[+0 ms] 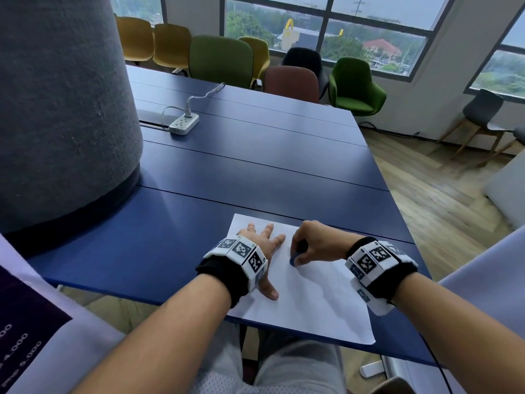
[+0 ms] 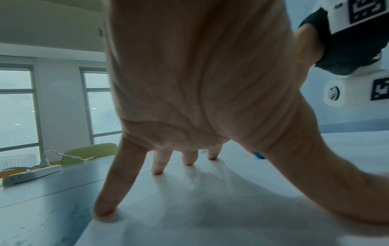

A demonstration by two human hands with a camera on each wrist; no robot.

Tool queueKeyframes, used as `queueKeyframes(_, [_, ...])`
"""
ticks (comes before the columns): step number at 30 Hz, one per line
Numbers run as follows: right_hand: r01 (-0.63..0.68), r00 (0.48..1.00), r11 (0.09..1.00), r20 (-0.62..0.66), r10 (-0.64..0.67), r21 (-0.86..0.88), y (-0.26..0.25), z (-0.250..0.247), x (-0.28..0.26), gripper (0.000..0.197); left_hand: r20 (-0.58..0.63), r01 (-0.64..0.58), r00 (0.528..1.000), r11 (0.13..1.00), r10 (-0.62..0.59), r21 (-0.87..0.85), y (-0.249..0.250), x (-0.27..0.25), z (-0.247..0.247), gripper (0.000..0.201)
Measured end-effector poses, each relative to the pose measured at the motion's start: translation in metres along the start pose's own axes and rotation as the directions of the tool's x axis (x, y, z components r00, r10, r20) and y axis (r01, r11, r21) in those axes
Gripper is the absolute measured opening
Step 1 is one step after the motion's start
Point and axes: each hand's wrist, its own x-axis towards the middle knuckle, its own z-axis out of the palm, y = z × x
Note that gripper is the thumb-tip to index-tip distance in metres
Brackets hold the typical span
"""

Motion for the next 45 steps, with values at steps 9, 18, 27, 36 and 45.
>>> queueKeyframes(9, [-0.044,0.982,0.995,-0.182,0.059,0.084,0.017,0.002,0.010,0.009,0.017,0.014,1.000,1.000,-0.014,0.012,0.001,0.002,0.000,0.137])
queueKeyframes(18, [-0.065,0.972,0.992,-0.220,0.088,0.111,0.022,-0.001,0.012,0.009,0.017,0.011,1.000,1.000,-0.012,0.020,0.002,0.000,-0.001,0.136])
queueKeyframes(27, [-0.068,0.966,0.988,-0.239,0.101,0.142,0.024,0.003,0.009,0.007,0.026,0.011,1.000,0.999,-0.011,0.033,0.002,0.001,-0.002,0.137])
queueKeyframes(36, [-0.003,0.985,0.982,-0.166,0.035,0.188,0.014,0.008,-0.001,0.007,0.021,0.010,1.000,0.999,-0.011,0.033,0.001,0.002,0.000,0.137])
queueKeyframes(45, [0.017,0.995,0.983,-0.103,0.002,0.184,0.008,0.007,-0.005,0.007,0.028,0.008,1.000,0.999,-0.009,0.033,0.002,0.001,-0.002,0.137])
